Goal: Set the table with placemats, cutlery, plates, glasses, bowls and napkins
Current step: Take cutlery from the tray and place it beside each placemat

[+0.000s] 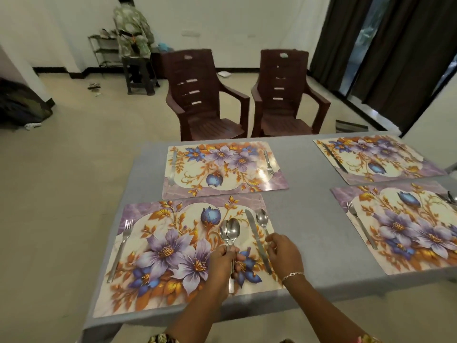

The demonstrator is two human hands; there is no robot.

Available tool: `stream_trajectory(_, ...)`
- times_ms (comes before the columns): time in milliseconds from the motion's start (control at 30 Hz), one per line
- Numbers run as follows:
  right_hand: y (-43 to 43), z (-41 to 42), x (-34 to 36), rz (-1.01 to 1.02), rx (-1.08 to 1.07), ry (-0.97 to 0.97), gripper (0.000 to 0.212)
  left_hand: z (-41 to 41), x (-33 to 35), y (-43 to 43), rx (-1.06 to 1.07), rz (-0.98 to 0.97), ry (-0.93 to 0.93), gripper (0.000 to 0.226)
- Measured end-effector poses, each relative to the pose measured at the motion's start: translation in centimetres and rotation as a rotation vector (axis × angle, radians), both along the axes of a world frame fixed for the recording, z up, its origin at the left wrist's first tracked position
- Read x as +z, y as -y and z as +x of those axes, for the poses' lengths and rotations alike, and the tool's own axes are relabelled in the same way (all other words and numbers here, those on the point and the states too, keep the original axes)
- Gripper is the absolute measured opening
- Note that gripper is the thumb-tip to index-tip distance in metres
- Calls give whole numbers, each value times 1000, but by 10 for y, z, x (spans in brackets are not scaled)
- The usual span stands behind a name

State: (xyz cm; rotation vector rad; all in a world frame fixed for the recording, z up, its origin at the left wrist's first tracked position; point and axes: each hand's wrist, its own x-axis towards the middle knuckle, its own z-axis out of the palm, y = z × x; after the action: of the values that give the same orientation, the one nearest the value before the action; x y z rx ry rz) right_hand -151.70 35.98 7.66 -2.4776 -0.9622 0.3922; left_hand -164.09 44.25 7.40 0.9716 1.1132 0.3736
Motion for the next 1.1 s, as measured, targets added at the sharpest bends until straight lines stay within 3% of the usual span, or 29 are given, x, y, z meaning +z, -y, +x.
stream_trajectory(133,0,3,-2,-120,165,157,41,-19,5,2,82,63,-26,23)
stream_trajectory(200,-1,4,-12,-106,321,250,56,-27,9,6,127,90,-55,23)
stream_trajectory(267,-2,1,-30,-241,413,297,73,-36,14,11,156,94,-61,21)
stream_trajectory(400,1,-6,-50,-361,495,280,69,-44,20,20,187,78,-67,22)
stream_trajectory(600,1,-1,-49,-367,539,128,139,-46,27,34,188,59,-70,23)
stream_trajectory(933,18,-6,-68,-240,480,133,130,-32,20,37,197,41,-72,24)
stream_trajectory(1033,19,-7,-65,-179,474,255,124,-26,22,41,189,37,-71,23)
stream_trajectory(1100,22,-8,-66,-244,505,193,128,-24,22,41,186,25,-61,24)
